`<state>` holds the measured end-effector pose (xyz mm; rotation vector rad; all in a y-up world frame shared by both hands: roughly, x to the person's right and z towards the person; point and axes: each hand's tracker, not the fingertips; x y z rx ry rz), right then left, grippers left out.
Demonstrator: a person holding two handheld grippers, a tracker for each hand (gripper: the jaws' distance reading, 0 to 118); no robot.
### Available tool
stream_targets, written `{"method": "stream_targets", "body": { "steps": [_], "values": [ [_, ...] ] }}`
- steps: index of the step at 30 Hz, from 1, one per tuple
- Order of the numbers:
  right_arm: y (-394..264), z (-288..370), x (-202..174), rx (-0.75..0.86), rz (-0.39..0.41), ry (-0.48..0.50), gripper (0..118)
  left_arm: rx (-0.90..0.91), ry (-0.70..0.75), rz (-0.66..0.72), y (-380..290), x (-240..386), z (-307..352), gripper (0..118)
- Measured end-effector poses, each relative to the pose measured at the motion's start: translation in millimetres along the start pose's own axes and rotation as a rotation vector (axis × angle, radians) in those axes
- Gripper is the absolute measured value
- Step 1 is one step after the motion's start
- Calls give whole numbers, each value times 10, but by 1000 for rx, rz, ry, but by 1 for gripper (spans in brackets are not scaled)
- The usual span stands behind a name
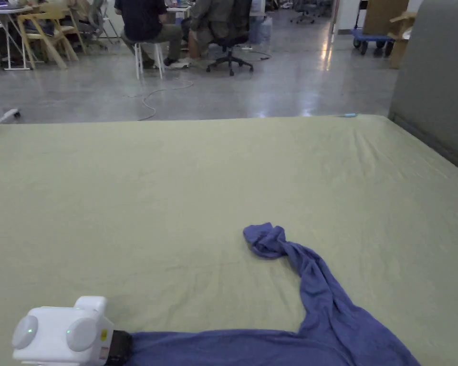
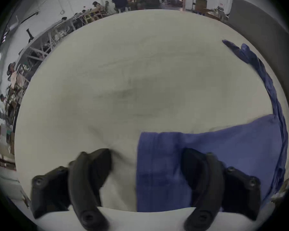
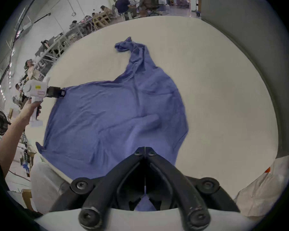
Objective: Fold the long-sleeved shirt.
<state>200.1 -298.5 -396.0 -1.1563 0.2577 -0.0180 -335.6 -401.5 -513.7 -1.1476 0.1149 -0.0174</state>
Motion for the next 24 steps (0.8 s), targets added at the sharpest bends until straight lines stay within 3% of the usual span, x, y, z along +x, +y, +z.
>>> {"method": "stream_targets", "body": {
  "steps": [1, 2, 4, 5, 7, 9, 10, 14, 16, 17, 18, 19, 20, 22, 23, 24],
  "values": [
    [97, 8, 2, 7, 4, -16, 0, -1, -24, -49, -11, 16, 62, 44],
    [226, -23, 62, 18, -2, -31, 10, 24, -32, -102, -4, 57, 166, 17],
    [525, -126, 154, 31, -15, -27, 107, 19, -94, -115, -50, 70, 293, 3],
    [711, -228, 156, 31, -12, -39, 116, 12, -74, -100, -59, 36, 326, 3],
    [1016, -498, 209, 20, -13, -69, 114, 38, -169, -40, -38, -65, 396, 3],
    [1338, -703, 204, 33, 4, -70, 114, 84, -87, -71, -57, -68, 509, 3],
    [1489, -850, 211, 23, -27, -96, 114, 116, -62, -112, -80, -11, 589, 3],
    [1681, -1419, 365, -133, -81, -104, 112, 139, -116, -58, -83, -13, 749, 3],
    [1699, -1617, 326, -246, -54, -140, 81, 140, -120, -52, -88, -12, 771, 3],
    [1604, -1637, 311, -246, -18, -218, 80, 138, -119, -54, -86, -12, 771, 3],
    [1595, -1566, 257, -193, 50, -205, 68, 136, -119, -52, -93, -19, 774, 3],
    [1606, -1460, 168, -170, 67, -239, 41, 131, -127, -41, -98, -34, 791, 3],
    [1603, -1385, 123, -158, 63, -227, 0, 130, -132, -32, -102, -50, 812, 3],
    [1451, -1231, 87, -138, 75, -198, 0, 133, -143, -9, -128, -87, 883, 3],
    [1407, -1122, 66, -102, 130, -234, 0, 138, -150, 0, -136, -103, 935, 3],
    [1387, -1017, 87, -91, 136, -172, 0, 143, -158, 13, -145, -116, 990, 3]
  ]
}}
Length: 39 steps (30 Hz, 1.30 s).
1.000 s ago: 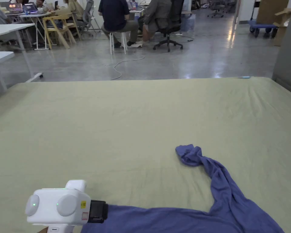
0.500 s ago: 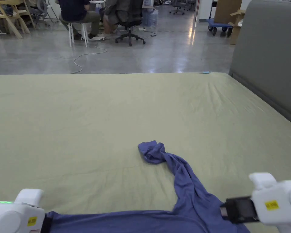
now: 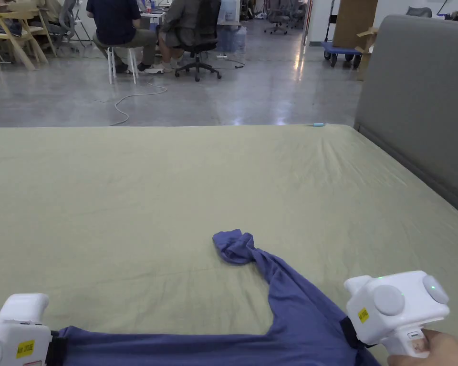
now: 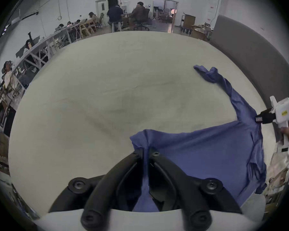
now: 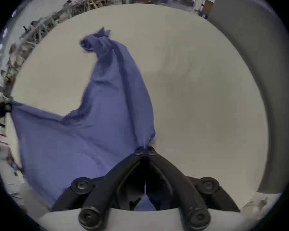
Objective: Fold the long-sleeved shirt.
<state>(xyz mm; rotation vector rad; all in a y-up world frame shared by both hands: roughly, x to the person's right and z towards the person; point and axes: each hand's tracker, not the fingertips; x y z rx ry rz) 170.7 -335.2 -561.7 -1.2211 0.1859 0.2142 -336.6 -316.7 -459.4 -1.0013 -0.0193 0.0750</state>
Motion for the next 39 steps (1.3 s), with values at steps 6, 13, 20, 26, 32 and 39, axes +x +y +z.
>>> {"method": "stream_targets", "body": {
  "steps": [6, 13, 20, 26, 32, 39],
  "values": [
    [-335, 966, 99, 122, -12, 103, 0, 57, -55, 56, -6, 15, 683, 3],
    [-318, 2236, 240, 237, 3, 124, 0, 177, -99, 51, 324, 4, 1603, 3],
    [344, 3389, 304, 395, 7, 103, 0, 332, -111, 58, 1205, -9, 2564, 3],
    [1291, 4367, 365, 551, 17, 8, 0, 445, -64, 45, 2271, -41, 3153, 3],
    [2265, 5210, 348, 707, -14, -99, 0, 562, -59, 82, 3316, -54, 3542, 3],
    [3155, 5862, 412, 899, -84, -163, 0, 671, 8, 98, 4340, -22, 3893, 3]
  ]
}}
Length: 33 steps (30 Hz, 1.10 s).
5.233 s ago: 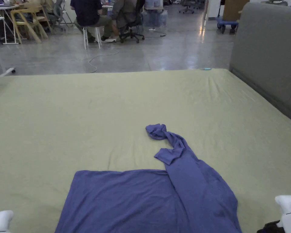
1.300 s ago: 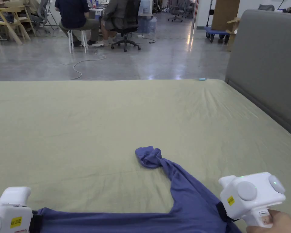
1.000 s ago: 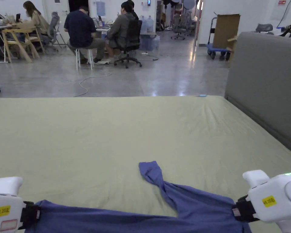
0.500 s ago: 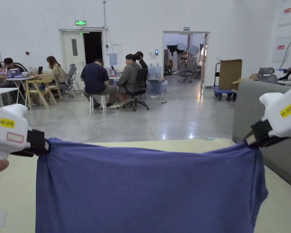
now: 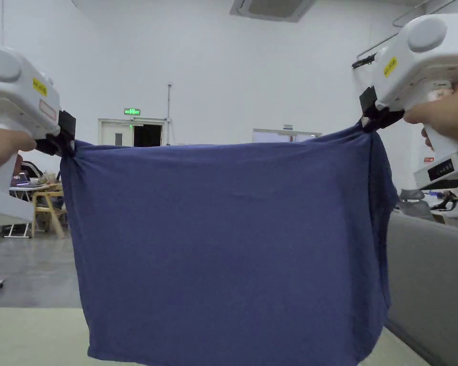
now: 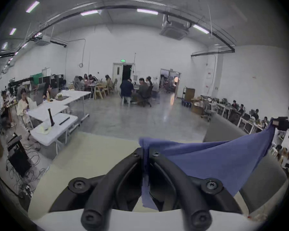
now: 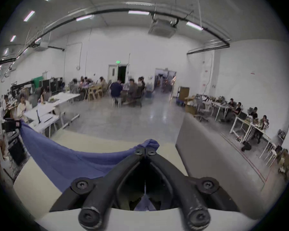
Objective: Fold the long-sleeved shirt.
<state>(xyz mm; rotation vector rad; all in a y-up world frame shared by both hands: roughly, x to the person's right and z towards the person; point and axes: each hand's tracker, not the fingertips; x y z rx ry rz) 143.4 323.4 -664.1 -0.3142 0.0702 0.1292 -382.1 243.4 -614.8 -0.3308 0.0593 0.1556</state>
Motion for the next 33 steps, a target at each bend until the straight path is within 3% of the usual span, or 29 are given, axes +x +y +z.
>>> {"method": "stream_targets", "body": {
  "steps": [2, 4, 9, 14, 18, 25, 33],
  "values": [
    [228, -74, 20, 47, 8, -54, 0, 70, 22, 20, 243, -6, -35, 3],
    [388, -100, 59, 99, -35, -47, 0, 129, 3, 62, 449, -55, -113, 3],
    [629, -143, 89, 209, -44, -51, 0, 170, 29, 29, 657, 61, -174, 3],
    [350, -674, 27, 162, -24, -66, 0, 141, 53, -53, 532, 162, -738, 3],
    [-373, -1508, 31, 26, -29, -47, 0, 50, 45, -41, -272, 226, -1184, 3],
    [-2456, -3040, -124, -356, 7, 21, 0, -267, 48, -50, -1986, 2, -2478, 3],
    [-4494, -3516, -292, -670, -3, 66, 0, -524, 63, -56, -3535, -214, -3166, 3]
  ]
}}
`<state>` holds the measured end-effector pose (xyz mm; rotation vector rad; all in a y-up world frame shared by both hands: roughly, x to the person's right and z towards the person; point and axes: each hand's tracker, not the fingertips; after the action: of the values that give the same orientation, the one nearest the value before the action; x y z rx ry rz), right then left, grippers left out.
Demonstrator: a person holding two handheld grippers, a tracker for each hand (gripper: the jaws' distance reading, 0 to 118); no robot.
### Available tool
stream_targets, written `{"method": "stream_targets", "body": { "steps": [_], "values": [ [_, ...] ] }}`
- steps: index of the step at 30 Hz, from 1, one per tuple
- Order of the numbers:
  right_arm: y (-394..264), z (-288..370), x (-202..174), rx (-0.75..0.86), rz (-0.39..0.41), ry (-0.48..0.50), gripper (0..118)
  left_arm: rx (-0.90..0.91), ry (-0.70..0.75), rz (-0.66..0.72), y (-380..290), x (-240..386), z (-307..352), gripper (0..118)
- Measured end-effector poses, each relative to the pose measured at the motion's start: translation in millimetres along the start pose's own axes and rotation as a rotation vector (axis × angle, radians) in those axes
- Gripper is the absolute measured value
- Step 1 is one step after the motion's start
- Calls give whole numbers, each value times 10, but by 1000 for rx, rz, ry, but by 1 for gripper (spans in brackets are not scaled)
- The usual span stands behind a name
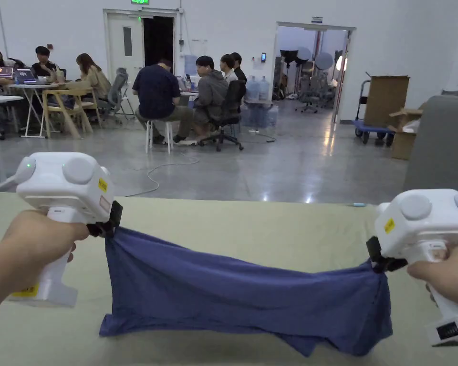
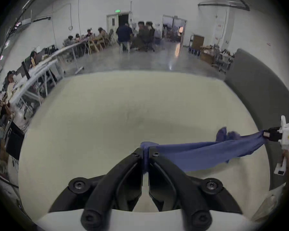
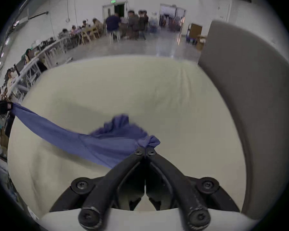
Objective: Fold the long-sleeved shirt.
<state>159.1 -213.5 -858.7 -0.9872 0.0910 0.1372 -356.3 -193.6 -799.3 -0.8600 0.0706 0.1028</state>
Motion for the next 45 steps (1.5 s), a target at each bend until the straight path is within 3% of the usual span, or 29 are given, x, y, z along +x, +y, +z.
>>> {"method": "stream_targets", "body": {
  "steps": [3, 9, 12, 16, 21, 26, 34, 42, 45],
  "values": [
    [-397, -157, 17, -43, -5, 27, 0, -35, -4, 5, -300, -60, -81, 3],
    [-1464, -156, 147, -149, -90, 121, 0, -185, -17, -11, -1265, -146, 40, 2],
    [-2126, 36, 115, -203, -86, 213, 0, -222, -7, -45, -1851, -206, 336, 2],
    [-2933, 481, 45, -220, -71, 211, 0, -294, -49, -9, -2538, -397, 854, 2],
    [-3696, 1091, 118, -226, -141, 256, 0, -329, -63, -40, -3231, -518, 1629, 2],
    [-4411, 1557, 139, -242, -148, 279, 0, -350, -87, -61, -3910, -582, 2232, 2],
    [-5078, 1931, 116, -260, -121, 244, 0, -364, -119, -32, -4750, -651, 2655, 2],
    [-5415, 1920, 50, -306, -105, 209, 0, -402, -94, -39, -5264, -634, 2533, 2],
    [-5534, 1817, 53, -326, -135, 209, 0, -438, -84, -43, -5419, -629, 2446, 2]
  ]
}}
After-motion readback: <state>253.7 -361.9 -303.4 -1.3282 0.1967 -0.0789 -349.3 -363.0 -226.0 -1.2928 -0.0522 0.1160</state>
